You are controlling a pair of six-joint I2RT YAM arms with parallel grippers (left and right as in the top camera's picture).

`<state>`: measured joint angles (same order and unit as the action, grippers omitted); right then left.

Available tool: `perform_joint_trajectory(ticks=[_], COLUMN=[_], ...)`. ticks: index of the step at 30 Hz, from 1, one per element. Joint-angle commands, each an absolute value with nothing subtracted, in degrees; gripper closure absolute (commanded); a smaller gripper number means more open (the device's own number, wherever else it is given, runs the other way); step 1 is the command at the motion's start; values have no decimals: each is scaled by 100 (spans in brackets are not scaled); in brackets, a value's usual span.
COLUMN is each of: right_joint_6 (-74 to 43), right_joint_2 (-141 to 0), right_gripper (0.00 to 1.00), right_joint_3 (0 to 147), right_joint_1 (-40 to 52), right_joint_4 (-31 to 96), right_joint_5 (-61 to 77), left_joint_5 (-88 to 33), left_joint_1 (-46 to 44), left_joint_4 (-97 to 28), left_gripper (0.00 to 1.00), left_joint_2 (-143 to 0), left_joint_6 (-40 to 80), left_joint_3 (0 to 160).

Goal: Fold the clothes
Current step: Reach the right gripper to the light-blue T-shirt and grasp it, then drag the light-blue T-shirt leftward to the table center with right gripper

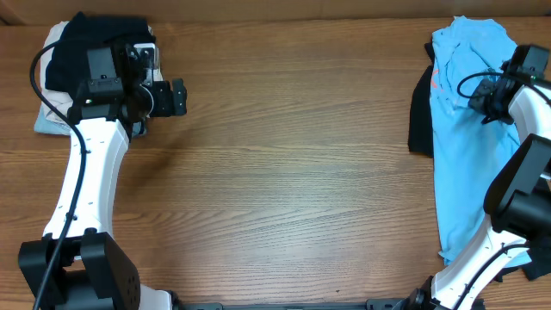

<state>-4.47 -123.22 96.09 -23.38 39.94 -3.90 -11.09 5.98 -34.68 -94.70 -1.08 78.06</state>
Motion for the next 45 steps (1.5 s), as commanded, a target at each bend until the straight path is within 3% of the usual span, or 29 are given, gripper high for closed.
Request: perform_joint_trajectory(ticks=[1, 14, 23, 37, 43, 45], right_joint_6=[-384, -60, -329, -397, -126, -130], right_joint_2=[-11970, -11515, -11262, -11260, -11159, -11015], right_gripper=[96, 96, 96, 95, 85, 77], right_joint_3=[10066, 10512, 10508, 10510, 10516, 10516], right_joint_1=[-2126, -661, 1535, 4818, 5308, 5229], right_joint_4=[4193, 5760, 6477, 6121, 6228, 6302], right_joint_5=[-445, -1, 1066, 2281, 2281, 2279], left_joint_5=[-1210, -1205, -1144, -928, -790, -792], left_joint_1=[554, 565, 867, 1459, 1466, 1466], left_joint_4=[-3347, -3321, -3653, -3693, -3763, -3765], left_gripper=[4, 6, 0, 0, 0, 0], left_joint_2=[-9524, -9507, -9507, -9509, -9509, -9509], left_joint_6=[49, 45, 38, -3, -244, -263], left_joint_3=[7924, 8160, 8573, 8573, 8573, 8573])
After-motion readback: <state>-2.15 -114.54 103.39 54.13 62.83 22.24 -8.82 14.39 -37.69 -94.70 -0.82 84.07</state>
